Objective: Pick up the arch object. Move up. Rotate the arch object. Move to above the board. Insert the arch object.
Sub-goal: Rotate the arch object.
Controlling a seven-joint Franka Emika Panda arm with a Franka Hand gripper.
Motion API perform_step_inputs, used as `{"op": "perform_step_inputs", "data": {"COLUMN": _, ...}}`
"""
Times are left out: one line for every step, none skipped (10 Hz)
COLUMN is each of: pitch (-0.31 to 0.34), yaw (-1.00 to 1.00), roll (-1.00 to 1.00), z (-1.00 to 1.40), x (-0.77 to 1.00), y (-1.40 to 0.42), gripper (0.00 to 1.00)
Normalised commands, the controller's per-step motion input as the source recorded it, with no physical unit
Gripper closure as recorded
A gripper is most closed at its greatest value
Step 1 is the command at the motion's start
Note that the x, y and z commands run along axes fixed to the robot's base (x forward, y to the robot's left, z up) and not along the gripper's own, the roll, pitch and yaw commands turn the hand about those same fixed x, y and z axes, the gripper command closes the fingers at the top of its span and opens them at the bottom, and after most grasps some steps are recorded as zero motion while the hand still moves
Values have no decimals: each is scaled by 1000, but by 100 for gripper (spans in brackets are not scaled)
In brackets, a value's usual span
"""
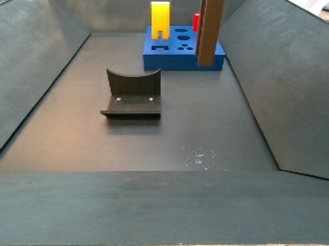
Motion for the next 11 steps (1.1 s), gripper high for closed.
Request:
{"op": "perform_step_inputs", "data": {"pitch": 41, "yaw": -142, "roll": 9, "z": -1000, "x": 2, "y": 0, "gripper": 100}}
{"op": "perform_step_inputs", "data": {"pitch": -8, "yaw": -87, "roll": 17, "z": -1000, "x": 27, "y": 3, "gripper": 100}}
{"op": "perform_step_inputs", "data": {"pitch": -30, "yaw": -58, "roll": 23, "z": -1000, "x": 27, "y": 4, "gripper": 100}}
{"op": "perform_step_inputs", "data": {"pitch": -51, "yaw": -39, "roll": 31, "z": -1000, "x": 21, "y": 4, "gripper": 100}}
{"op": "perform_step_inputs", "data": {"pitch": -56, "yaw": -36, "roll": 35, "z": -1000, "x": 24, "y": 6, "gripper": 100}}
{"op": "perform_step_inputs", "data": {"pitch": -47, "yaw": -35, "roll": 38, "z": -950, "x": 29, "y": 8, "gripper": 100}}
{"op": "perform_step_inputs", "data": {"pitch": -44, "yaw": -36, "roll": 41, "z": -775, "x": 28, "y": 9, "gripper": 100}}
{"op": "perform_step_inputs", "data": {"pitch": -40, "yaw": -36, "roll": 45, "z": -549, "x": 24, "y": 11, "gripper": 100}}
{"op": "perform_step_inputs", "data": {"pitch": -40, "yaw": -37, "roll": 48, "z": -439, "x": 24, "y": 12, "gripper": 100}}
{"op": "perform_step_inputs", "data": {"pitch": -42, "yaw": -37, "roll": 53, "z": -224, "x": 17, "y": 13, "gripper": 100}}
{"op": "perform_step_inputs", "data": {"pitch": -31, "yaw": -35, "roll": 54, "z": 0, "x": 0, "y": 0, "gripper": 0}}
